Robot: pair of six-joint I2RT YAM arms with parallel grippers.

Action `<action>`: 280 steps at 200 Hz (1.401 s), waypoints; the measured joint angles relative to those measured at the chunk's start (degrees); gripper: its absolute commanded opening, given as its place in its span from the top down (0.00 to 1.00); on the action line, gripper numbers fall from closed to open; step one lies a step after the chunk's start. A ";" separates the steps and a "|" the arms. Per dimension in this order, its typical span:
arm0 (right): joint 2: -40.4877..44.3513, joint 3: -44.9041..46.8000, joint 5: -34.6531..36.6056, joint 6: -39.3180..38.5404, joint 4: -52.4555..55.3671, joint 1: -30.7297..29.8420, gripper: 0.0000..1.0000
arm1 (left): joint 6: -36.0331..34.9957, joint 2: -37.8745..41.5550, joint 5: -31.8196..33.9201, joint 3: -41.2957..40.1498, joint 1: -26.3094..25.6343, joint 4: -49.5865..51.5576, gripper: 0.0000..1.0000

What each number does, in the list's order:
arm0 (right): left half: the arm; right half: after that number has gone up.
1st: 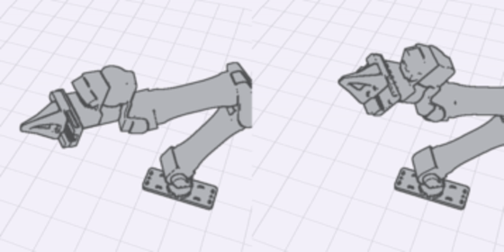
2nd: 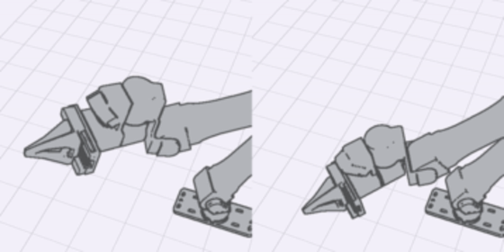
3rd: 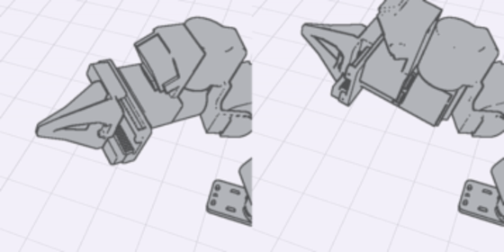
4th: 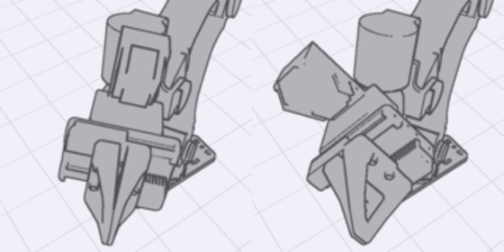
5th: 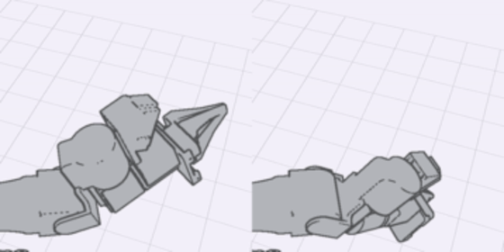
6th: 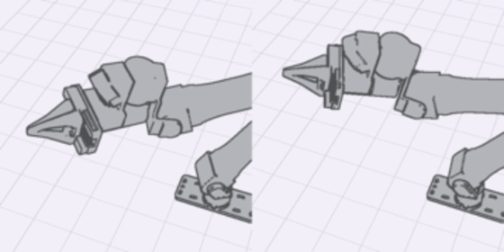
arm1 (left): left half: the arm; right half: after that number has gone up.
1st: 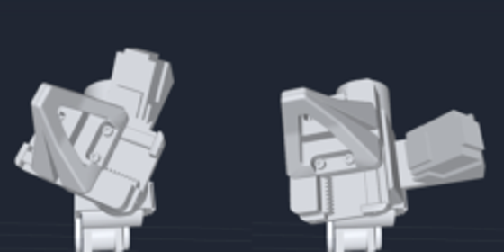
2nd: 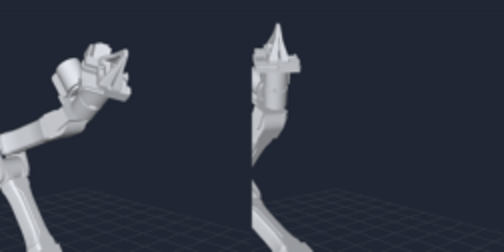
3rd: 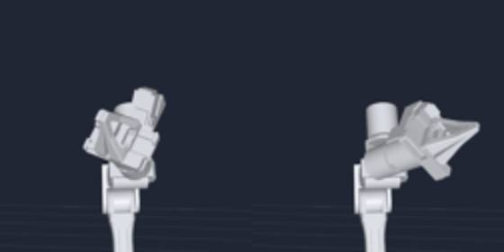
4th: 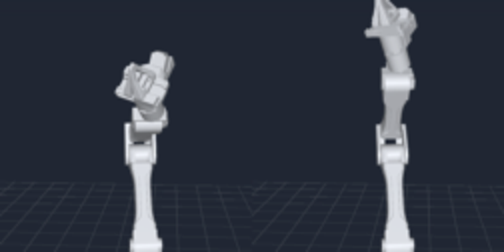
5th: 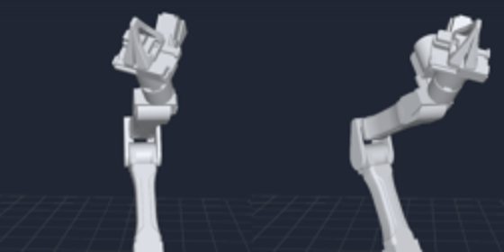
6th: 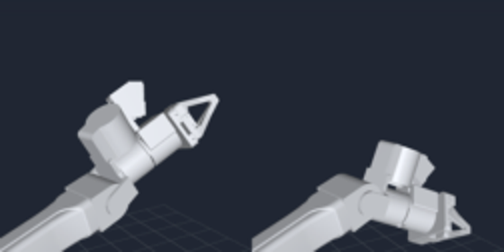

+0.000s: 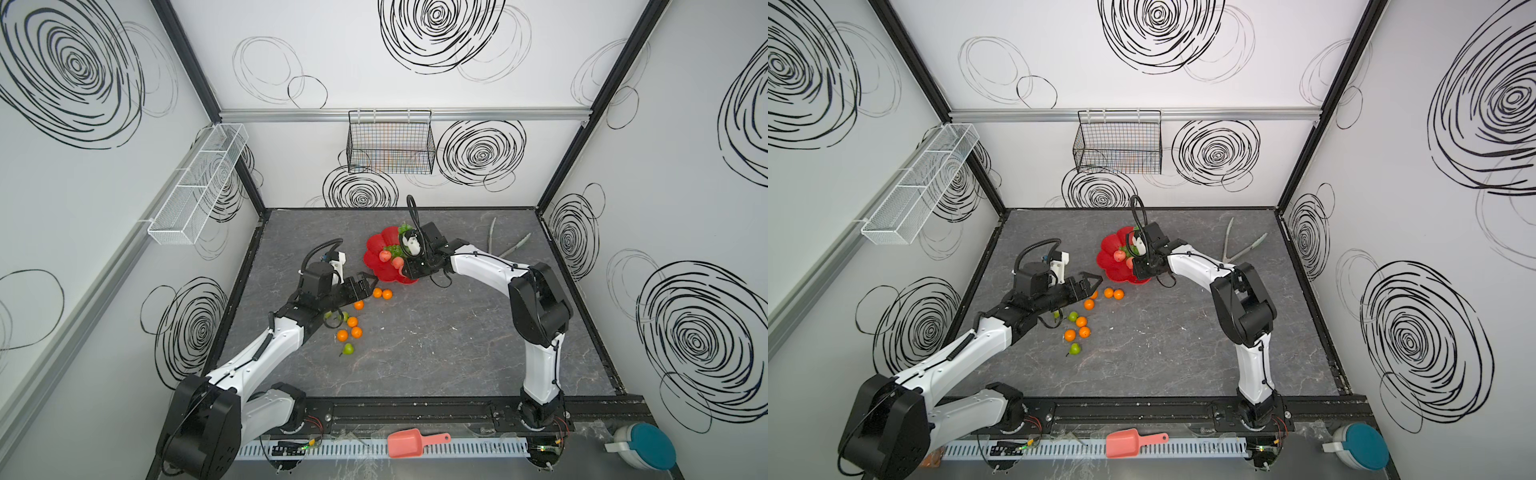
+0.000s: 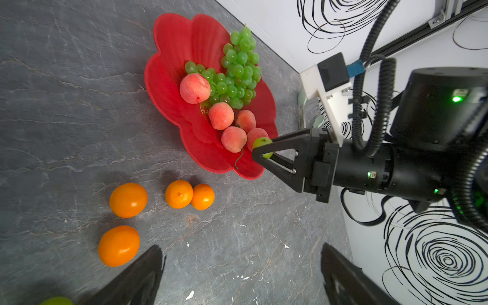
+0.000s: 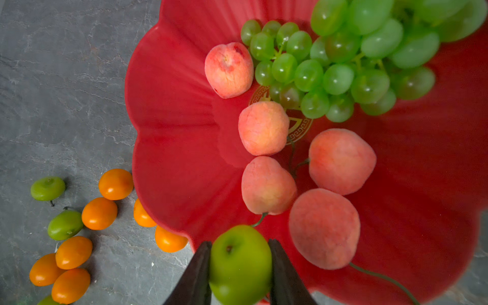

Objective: Arrange fruit in a fruit bowl
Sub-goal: Place the fruit in the fruit bowl.

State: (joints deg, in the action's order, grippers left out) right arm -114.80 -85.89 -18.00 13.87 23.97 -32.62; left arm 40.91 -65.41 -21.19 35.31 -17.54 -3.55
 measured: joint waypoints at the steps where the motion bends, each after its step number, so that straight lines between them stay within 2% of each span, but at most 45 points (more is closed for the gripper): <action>1: -0.07 -0.04 0.00 0.00 0.02 0.00 0.66 | 0.00 0.00 0.00 0.02 0.02 0.00 0.04; 72: -4.17 -2.91 0.83 -0.87 1.81 -0.07 0.65 | -0.07 0.15 -0.59 0.00 0.74 0.02 0.04; 131: -5.33 -4.39 2.21 -1.20 2.84 -0.11 0.53 | -0.28 0.35 -0.72 0.00 1.14 0.04 0.04; 189: -5.14 -5.95 2.84 -1.29 4.33 -0.22 0.50 | -0.50 1.97 -0.74 0.00 1.16 0.59 0.04; 242: -0.92 -6.21 3.43 -1.22 5.60 -0.79 0.48 | -1.14 6.71 -0.59 -0.02 1.18 3.89 0.04; 280: 4.79 -3.63 5.53 -0.81 5.01 -4.39 0.50 | -1.51 12.11 0.94 -1.64 1.22 8.26 0.04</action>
State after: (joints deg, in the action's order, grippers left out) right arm -110.02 -89.52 -12.47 13.06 28.97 -37.01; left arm 39.40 -53.30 -20.25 33.67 -16.32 4.71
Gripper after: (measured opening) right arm 0.506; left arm 0.961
